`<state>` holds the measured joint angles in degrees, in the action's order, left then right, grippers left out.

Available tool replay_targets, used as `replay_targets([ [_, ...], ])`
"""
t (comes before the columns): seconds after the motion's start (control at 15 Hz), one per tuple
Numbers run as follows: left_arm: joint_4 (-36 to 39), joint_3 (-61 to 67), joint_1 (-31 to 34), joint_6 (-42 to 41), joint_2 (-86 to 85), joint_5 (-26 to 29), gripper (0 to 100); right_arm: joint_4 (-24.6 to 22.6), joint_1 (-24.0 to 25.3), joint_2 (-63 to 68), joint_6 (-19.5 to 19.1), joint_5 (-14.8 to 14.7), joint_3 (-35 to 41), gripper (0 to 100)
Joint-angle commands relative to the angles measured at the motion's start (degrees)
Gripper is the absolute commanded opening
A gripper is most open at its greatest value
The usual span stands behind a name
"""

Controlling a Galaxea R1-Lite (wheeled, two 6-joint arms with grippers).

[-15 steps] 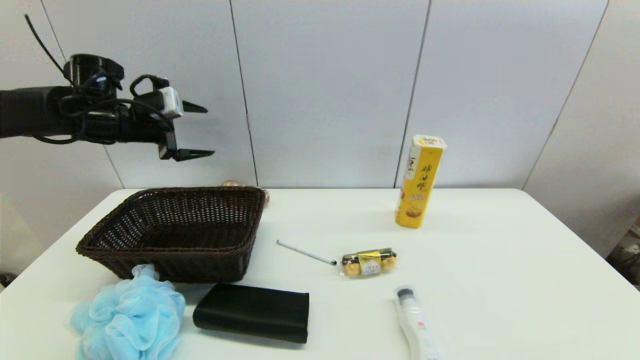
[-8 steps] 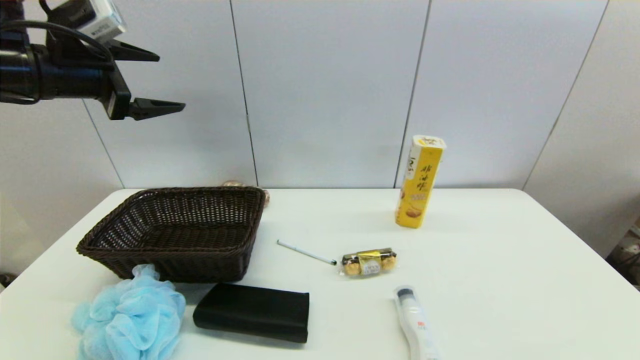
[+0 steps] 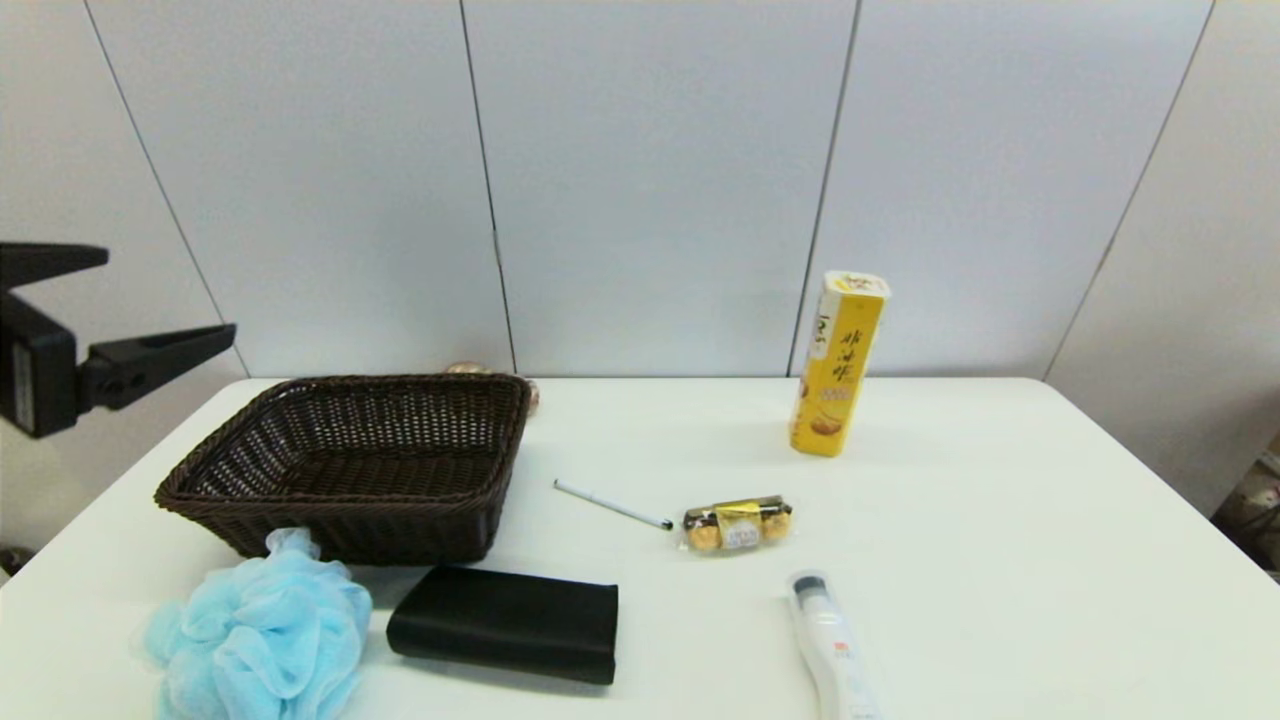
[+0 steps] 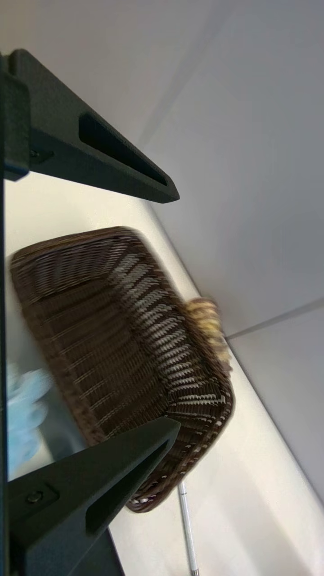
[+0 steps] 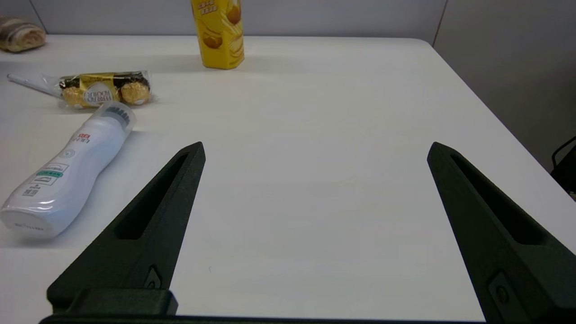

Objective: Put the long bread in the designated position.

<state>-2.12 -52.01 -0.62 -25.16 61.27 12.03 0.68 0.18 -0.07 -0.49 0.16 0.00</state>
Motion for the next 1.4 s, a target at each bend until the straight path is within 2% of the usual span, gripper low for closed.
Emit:
replay_targets([
  [0.07, 19.26, 28.19, 3.7, 11.1, -25.41, -1.05, 100, 0.02, -0.01, 0.07, -0.04, 0.02, 0.0, 100],
  [0.27, 19.17, 36.89, 3.7, 12.59, -37.19, -0.96, 100, 0.02, -0.01, 0.07, -0.04, 0.02, 0.0, 100],
  [0.67, 14.16, 44.27, 2.64, 14.7, -49.32, -1.05, 100, 0.02, 0.08, 0.07, -0.04, 0.02, 0.0, 100],
  [0.93, 7.92, 50.77, 0.53, 16.2, -57.31, -6.32, 100, 0.02, 0.08, 0.07, -0.04, 0.02, 0.0, 100],
  [1.2, 2.3, 52.09, 0.53, 17.6, -61.45, -8.08, 100, 0.02, -0.01, 0.07, -0.04, 0.02, 0.0, 100],
  [1.4, 1.95, 51.92, 0.53, 17.95, -61.27, -8.08, 100, 0.02, -0.01, 0.07, -0.04, 0.02, 0.0, 100],
])
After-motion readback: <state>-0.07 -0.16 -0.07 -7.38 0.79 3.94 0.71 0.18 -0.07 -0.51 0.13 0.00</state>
